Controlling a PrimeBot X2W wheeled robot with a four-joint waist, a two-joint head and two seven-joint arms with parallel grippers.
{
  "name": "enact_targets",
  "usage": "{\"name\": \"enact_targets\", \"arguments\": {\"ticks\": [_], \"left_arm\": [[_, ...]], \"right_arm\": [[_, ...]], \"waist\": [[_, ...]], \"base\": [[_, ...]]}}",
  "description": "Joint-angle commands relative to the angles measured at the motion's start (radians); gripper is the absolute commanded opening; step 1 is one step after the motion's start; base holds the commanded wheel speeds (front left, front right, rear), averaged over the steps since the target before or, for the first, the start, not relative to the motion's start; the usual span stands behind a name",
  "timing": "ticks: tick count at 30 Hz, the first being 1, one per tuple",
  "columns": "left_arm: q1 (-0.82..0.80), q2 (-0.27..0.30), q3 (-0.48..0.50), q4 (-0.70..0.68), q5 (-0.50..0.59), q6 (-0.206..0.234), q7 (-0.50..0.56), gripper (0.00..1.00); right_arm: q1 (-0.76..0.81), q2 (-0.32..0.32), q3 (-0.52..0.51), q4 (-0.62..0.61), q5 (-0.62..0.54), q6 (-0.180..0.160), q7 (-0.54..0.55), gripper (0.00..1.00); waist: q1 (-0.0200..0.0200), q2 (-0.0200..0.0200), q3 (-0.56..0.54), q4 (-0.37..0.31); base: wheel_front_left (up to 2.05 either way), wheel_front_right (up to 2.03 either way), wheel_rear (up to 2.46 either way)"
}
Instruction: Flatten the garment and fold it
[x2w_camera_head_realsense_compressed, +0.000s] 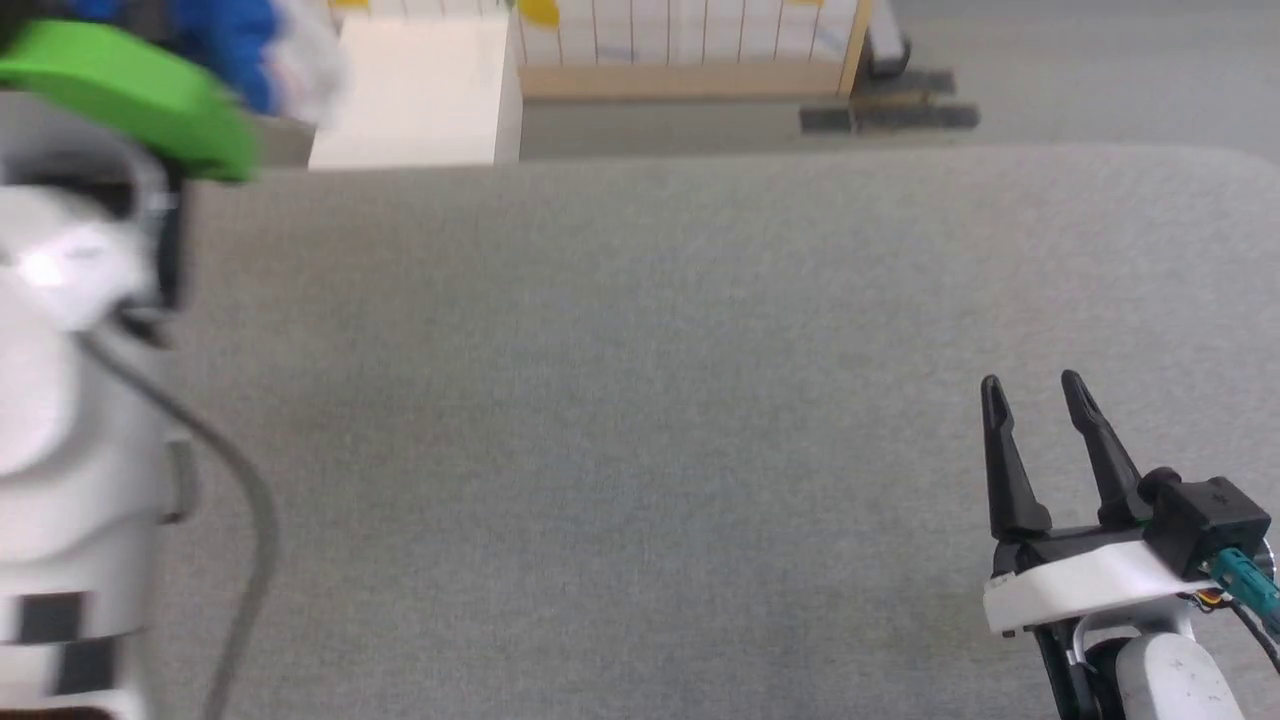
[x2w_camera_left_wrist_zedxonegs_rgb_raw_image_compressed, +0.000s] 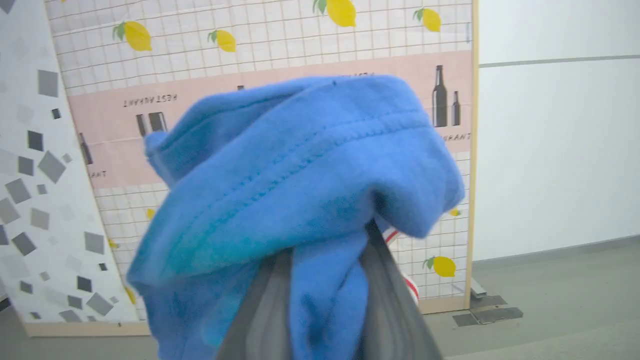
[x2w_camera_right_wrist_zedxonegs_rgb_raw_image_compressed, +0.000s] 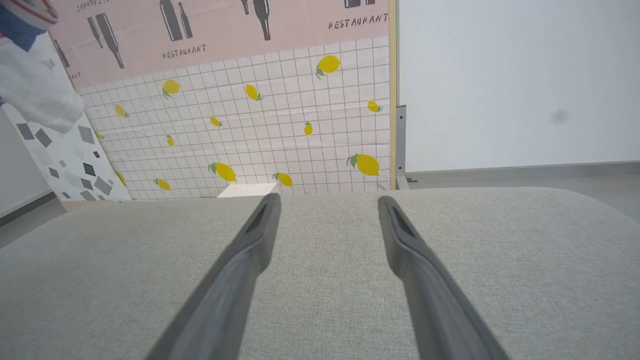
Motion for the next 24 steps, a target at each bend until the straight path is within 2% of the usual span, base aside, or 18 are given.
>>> {"name": "enact_targets", "arguments": {"ticks": [1,7,12,17,24], "left_arm": [[-0.015,-0.037,-0.027,-0.002,-0.003,-0.008,-0.01,0.0],[0.034,-0.196,-0.146,0.021,-0.039,-0.037,-0.014,0.0],[0.125,-0.289,-0.227,0.105,-0.086,-0.072,0.003,0.0],[0.237,-0.325,-0.327,0.238,-0.116,-0.096,0.096,0.0],[0.331,-0.331,-0.469,0.428,-0.136,-0.136,0.366,0.0]], "right_arm": [[0.015,0.0,-0.001,-0.008,0.008,-0.002,0.004,1.0],[0.032,0.0,0.003,-0.027,0.007,-0.002,0.021,1.0],[0.042,0.0,0.014,-0.036,0.011,-0.002,0.033,1.0],[0.043,0.0,0.027,-0.034,0.017,-0.002,0.036,1.0],[0.042,0.0,0.044,-0.024,0.018,-0.002,0.046,1.0]], "waist": [[0.0,0.0,-0.068,-0.043],[0.0,0.0,-0.085,-0.103],[0.0,0.0,-0.081,-0.144],[0.0,0.0,-0.074,-0.171],[0.0,0.0,-0.06,-0.167]], "base": [[0.0,0.0,0.0],[0.0,0.0,0.0],[0.0,0.0,0.0],[0.0,0.0,0.0],[0.0,0.0,0.0]]}}
